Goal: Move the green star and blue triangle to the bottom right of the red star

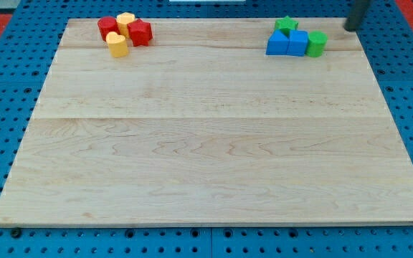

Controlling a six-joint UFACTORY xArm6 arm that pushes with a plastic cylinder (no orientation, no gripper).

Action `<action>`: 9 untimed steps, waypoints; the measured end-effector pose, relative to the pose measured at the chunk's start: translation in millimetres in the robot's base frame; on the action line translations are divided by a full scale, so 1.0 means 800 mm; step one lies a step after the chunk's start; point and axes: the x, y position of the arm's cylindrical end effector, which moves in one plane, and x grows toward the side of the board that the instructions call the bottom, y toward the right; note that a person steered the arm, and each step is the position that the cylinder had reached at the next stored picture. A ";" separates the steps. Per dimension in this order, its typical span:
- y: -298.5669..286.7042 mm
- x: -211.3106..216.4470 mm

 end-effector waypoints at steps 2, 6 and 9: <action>-0.132 0.042; -0.132 0.263; -0.201 0.253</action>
